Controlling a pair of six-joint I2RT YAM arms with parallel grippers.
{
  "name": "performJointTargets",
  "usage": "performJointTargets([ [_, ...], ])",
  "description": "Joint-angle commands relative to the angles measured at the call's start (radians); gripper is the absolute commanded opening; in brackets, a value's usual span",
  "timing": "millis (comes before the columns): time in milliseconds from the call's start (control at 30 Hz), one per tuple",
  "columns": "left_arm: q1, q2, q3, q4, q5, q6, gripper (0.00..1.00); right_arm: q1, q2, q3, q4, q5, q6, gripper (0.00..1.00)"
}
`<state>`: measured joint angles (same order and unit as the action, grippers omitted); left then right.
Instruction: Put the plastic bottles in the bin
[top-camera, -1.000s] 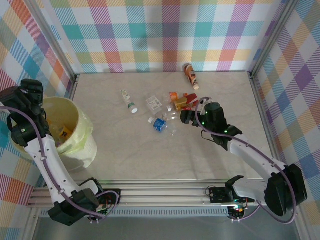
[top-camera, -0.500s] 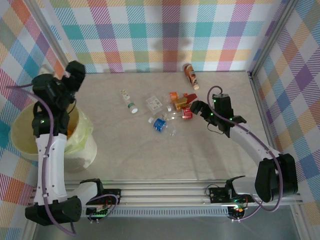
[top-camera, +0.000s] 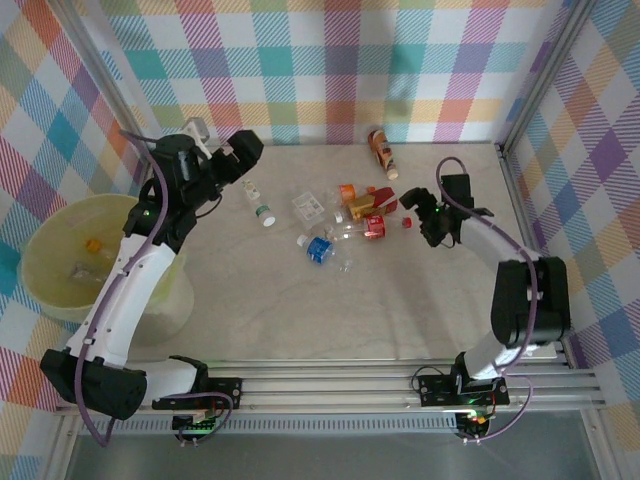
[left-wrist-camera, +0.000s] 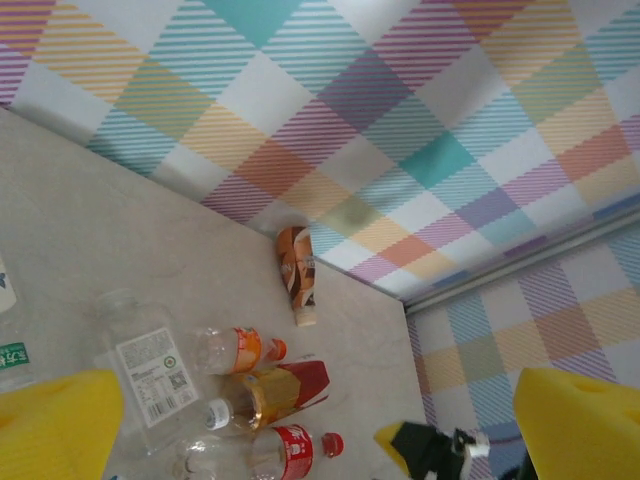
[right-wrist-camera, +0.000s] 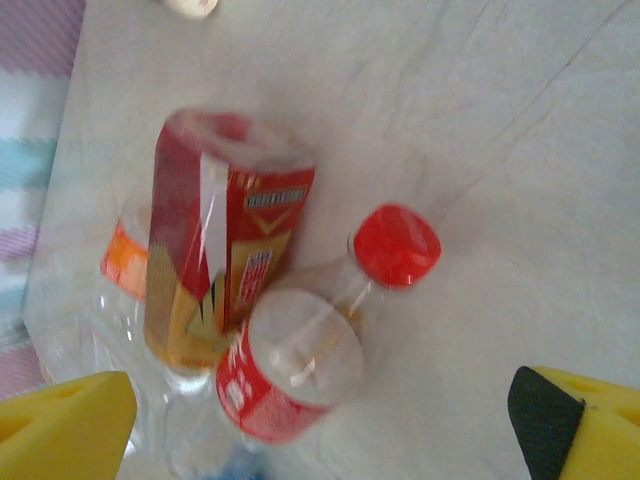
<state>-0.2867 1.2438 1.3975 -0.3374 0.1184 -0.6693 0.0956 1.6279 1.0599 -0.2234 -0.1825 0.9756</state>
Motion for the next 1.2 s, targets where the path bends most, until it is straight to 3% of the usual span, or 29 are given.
performJointTargets([
  [0,-0.011,-0.012,0.002,0.011,-0.03,0.033,1.0,-0.01,0.07,0.062,-0.021,-0.078,0.138,0.94],
  [233,-0.011,-0.055,-0.043,-0.018,-0.074,0.039,1.0,-0.01,0.173,0.091,0.063,-0.071,0.263,0.82],
  [500,-0.011,-0.077,-0.052,-0.046,-0.079,0.052,1.0,-0.005,0.199,0.074,0.091,-0.045,0.337,0.76],
  [967,-0.011,-0.078,-0.087,-0.054,-0.08,0.039,1.0,-0.002,0.279,0.067,0.167,-0.13,0.37,0.69],
  [1167,-0.011,-0.074,-0.089,-0.054,-0.069,0.037,1.0,-0.002,0.283,0.031,0.262,-0.139,0.368,0.43],
])
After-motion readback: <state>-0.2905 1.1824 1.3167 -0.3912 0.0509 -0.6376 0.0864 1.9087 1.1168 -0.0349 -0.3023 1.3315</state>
